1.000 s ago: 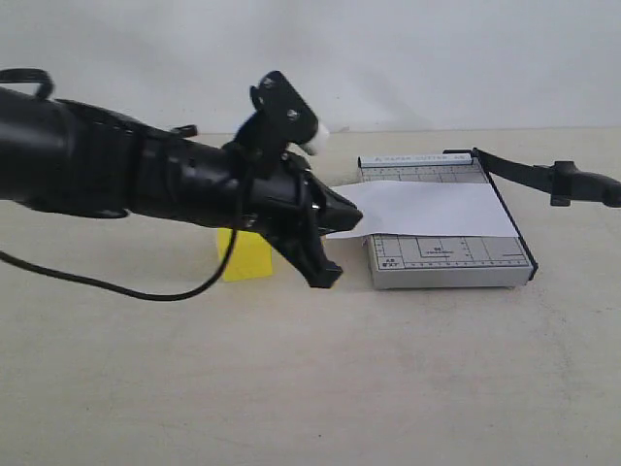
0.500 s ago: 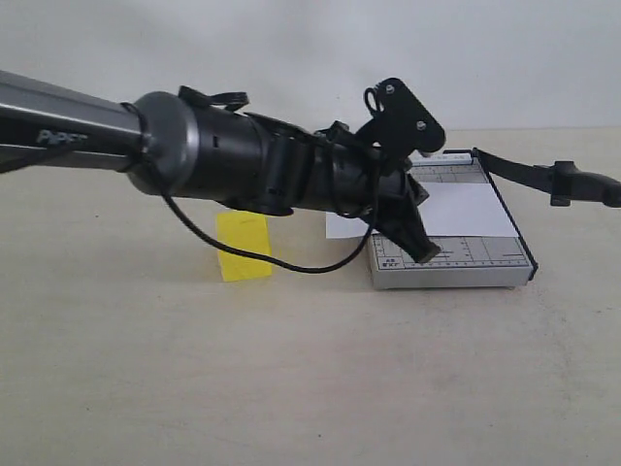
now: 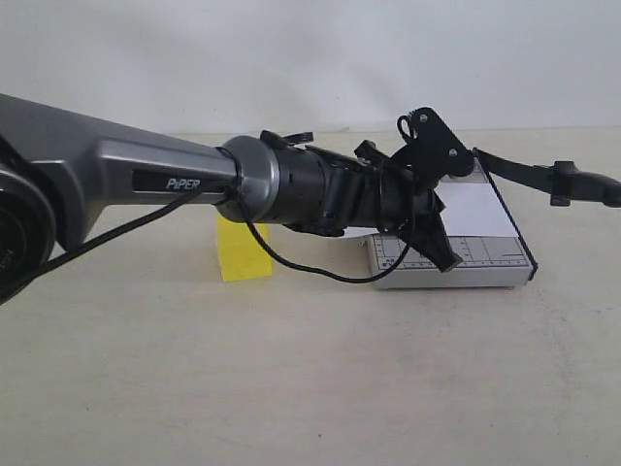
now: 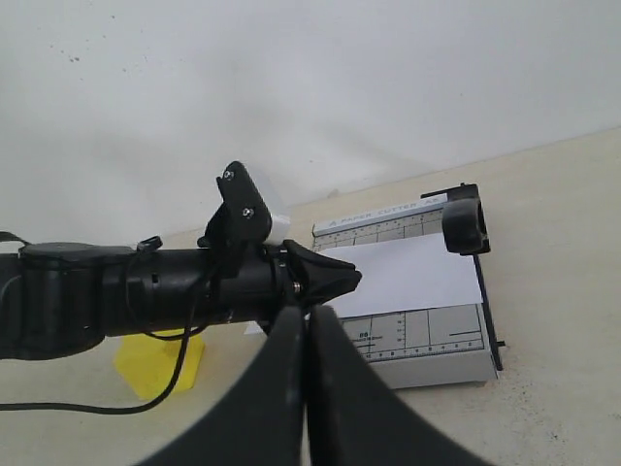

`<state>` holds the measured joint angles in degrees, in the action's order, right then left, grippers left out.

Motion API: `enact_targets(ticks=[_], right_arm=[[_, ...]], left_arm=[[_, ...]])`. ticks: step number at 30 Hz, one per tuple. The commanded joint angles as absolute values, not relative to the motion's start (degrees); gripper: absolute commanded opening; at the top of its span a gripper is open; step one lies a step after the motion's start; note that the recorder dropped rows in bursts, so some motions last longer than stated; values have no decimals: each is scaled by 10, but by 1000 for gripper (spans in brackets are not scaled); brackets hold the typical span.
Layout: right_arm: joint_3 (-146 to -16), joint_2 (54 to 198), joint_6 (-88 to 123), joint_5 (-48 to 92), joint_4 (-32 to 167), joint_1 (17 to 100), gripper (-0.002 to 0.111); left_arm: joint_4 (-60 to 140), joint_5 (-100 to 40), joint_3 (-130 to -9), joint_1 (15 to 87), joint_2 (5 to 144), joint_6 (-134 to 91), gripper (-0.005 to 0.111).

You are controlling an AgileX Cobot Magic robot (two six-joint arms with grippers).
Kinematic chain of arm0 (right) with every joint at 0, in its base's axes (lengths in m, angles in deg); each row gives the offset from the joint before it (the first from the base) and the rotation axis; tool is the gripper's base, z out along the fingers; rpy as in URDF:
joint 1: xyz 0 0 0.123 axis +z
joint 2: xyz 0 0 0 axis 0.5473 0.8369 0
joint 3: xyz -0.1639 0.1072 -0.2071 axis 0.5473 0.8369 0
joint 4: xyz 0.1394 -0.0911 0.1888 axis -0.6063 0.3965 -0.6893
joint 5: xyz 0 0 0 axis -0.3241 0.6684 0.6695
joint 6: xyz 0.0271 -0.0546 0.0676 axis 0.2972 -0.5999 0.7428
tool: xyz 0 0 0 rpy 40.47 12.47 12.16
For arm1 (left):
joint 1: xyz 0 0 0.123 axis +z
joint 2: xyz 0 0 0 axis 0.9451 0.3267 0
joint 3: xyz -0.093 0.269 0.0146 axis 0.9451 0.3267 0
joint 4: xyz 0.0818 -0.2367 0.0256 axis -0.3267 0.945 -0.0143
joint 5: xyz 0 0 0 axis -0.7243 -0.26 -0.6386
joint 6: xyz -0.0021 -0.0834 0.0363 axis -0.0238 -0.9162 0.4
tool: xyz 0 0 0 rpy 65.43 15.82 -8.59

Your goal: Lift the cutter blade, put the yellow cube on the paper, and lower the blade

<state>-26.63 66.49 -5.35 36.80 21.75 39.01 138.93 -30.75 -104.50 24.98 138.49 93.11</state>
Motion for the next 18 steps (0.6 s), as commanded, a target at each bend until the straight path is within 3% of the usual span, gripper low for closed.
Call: enact_targets(ticks=[1, 18], right_arm=[[-265, 662, -56, 365, 217, 399, 0], [-265, 662, -56, 366, 217, 424, 0]], left_arm=[[1396, -303, -1061, 250, 1394, 932, 5], [1396, -323, -1064, 250, 1438, 932, 5]])
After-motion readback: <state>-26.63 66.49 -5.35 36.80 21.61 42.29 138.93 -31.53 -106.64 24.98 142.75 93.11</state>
